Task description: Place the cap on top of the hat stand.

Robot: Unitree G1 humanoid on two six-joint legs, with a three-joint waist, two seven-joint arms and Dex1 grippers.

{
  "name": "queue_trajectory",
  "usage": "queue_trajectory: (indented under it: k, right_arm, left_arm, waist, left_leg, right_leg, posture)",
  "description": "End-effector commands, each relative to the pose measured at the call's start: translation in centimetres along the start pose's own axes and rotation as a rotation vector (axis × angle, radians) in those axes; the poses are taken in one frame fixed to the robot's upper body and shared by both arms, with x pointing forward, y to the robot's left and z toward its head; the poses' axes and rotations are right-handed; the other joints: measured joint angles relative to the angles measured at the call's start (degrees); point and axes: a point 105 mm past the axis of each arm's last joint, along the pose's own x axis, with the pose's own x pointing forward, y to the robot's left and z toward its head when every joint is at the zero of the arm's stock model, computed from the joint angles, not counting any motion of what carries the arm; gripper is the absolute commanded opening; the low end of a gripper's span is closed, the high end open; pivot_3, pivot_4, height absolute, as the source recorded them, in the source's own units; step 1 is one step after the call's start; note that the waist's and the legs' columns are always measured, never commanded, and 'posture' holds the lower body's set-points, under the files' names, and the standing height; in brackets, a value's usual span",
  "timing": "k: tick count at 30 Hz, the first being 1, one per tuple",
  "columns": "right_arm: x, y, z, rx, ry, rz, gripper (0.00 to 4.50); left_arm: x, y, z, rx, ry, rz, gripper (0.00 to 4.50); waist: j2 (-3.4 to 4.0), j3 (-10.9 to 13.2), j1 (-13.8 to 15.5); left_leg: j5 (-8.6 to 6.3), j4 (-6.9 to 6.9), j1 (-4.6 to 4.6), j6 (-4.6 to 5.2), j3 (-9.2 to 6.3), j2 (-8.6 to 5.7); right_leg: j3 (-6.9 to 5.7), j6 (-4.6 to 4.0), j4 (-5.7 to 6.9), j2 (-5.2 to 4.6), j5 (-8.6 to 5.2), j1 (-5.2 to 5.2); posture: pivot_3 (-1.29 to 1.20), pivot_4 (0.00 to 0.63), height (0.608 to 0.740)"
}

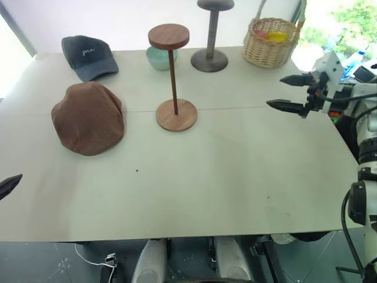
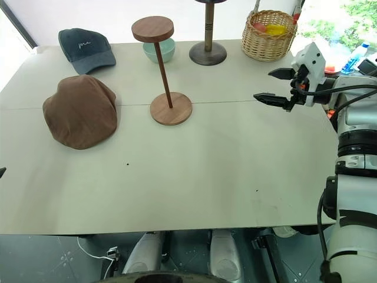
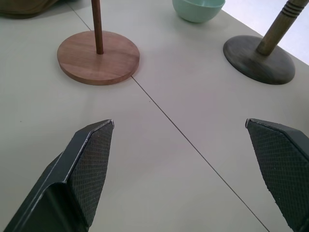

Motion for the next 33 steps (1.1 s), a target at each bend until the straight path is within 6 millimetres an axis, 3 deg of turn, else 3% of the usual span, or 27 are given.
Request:
queue_trajectory:
  k: [1,7,15,22,25,27,30,33]
  right_arm:
    - [-1.0,-0.7,1.6,-0.038,-0.056,-0.033,4.5]
    - [-1.2,-0.8,1.5,-0.041,-0.056,-0.038,4.5]
    - [-0.9,-0.5,2.1,-0.032,-0.053,-0.008,4.5]
    - [-0.3,0.9,4.2,-0.143,-0.03,0.07,4.5]
    - [-0.4,4.9,7.3,-0.159,-0.077,0.225,4.5]
    - [-0.6,6.7,8.3,-0.15,-0.088,0.271,4.5]
    - [-1.0,9.1,9.9,-0.094,-0.118,0.306,4.5]
    - [-1.6,10.8,11.0,-0.031,-0.143,0.335,4.5]
  left_arm:
    - [-0.2,0.5,0.4,0.048,-0.005,0.017,4.47]
    - [0.0,0.4,1.1,0.067,-0.034,0.01,4.47]
    - [0.9,-1.4,3.1,0.124,-0.073,-0.093,4.47]
    - [2.7,-4.5,6.7,0.394,-0.121,-0.199,4.47]
    - [4.9,-7.4,7.7,0.546,-0.136,-0.271,4.47]
    - [5.8,-8.5,7.7,0.628,-0.125,-0.29,4.47]
    - [7.5,-8.9,6.6,0.797,-0.068,-0.253,4.47]
    - [8.7,-9.0,5.8,0.847,-0.046,-0.209,4.47]
  waist:
    - [-0.01,0.0,-0.05]
    - [-0.01,0.0,-0.04]
    - [-0.01,0.0,-0.03]
    - [-0.02,0.0,0.02]
    - [0.03,0.03,0.11]
    - [0.01,0.02,0.01]
    - [-0.01,0.01,0.1]
    - [-0.01,0.02,0.35]
  left_leg:
    - [0.0,0.01,0.01,-0.01,0.01,0.0]
    - [0.02,0.03,0.04,-0.03,0.04,0.0]
    - [0.05,0.08,0.15,-0.08,0.17,0.0]
    - [0.08,0.12,0.51,-0.12,0.6,0.03]
    - [0.08,0.09,0.65,-0.12,0.79,0.03]
    - [0.08,0.07,0.66,-0.11,0.81,0.06]
    - [0.08,0.07,0.68,-0.11,0.84,0.16]
    - [0.08,0.07,0.7,-0.11,0.84,0.17]
  right_leg:
    - [0.02,0.0,0.02,0.0,0.0,0.0]
    - [0.07,0.01,0.09,0.0,0.0,0.0]
    - [0.22,0.01,0.3,0.0,0.0,0.0]
    - [0.69,0.01,0.65,0.01,0.0,0.0]
    - [0.93,0.03,0.69,0.02,0.01,0.01]
    - [0.96,0.05,0.69,0.06,0.01,0.0]
    - [1.0,0.06,0.67,0.17,0.01,0.0]
    - [1.0,0.04,0.7,0.19,0.01,0.0]
  posture:
    - [0.0,0.15,0.74]
    - [0.0,0.15,0.74]
    - [0.0,0.15,0.74]
    - [0.0,0.15,0.74]
    - [0.0,0.15,0.74]
    - [0.0,0.15,0.74]
    - [0.0,0.15,0.74]
    - [0.0,0.15,0.74]
